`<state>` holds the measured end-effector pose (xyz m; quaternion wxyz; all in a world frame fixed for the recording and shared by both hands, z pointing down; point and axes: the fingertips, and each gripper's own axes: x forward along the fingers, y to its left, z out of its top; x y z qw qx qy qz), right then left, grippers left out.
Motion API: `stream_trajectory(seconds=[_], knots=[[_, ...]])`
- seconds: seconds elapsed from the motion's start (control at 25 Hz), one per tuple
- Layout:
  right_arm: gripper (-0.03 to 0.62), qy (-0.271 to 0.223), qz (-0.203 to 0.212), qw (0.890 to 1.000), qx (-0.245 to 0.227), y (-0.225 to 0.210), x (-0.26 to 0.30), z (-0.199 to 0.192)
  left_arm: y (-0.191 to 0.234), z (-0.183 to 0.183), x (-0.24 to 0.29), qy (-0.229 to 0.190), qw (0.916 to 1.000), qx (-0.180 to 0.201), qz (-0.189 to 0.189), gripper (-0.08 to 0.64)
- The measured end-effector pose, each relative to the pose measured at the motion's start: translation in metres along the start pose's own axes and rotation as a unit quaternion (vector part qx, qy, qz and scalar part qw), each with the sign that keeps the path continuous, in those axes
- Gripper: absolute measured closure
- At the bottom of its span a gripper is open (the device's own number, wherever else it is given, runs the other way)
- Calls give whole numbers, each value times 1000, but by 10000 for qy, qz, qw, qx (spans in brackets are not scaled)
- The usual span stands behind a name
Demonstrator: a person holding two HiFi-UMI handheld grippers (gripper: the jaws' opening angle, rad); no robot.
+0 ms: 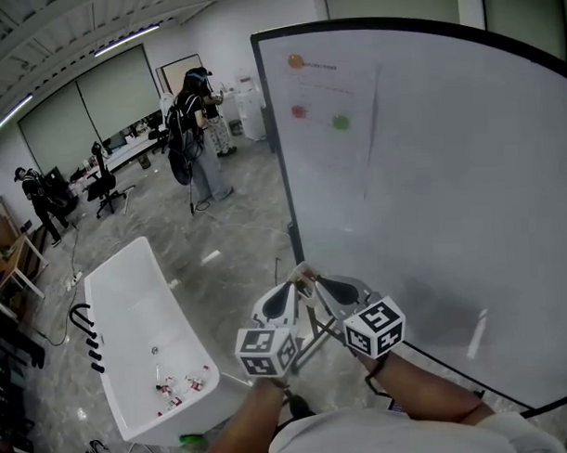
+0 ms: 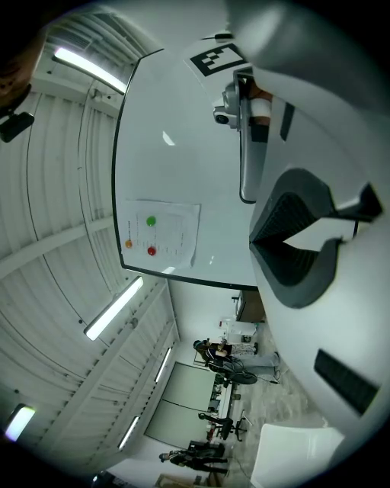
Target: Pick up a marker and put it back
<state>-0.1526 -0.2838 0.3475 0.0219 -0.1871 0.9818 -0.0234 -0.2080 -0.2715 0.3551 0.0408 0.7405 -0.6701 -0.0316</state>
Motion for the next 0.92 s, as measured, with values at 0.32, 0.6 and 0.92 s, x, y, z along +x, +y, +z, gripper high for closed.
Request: stream_trajectory(seconds=[0.32,0.6,0.92], knots=[[591,-96,19,9999,-44,7,-2,9,-4,10,-7,-81,9999,95,-9,555],[591,-104,30,9999,-38,6,4,11,1,10,-4,-49,9999,122,9,555],[591,-109,34,9999,-30,2,7,11,2,12,2,-55,9999,142,1,555]])
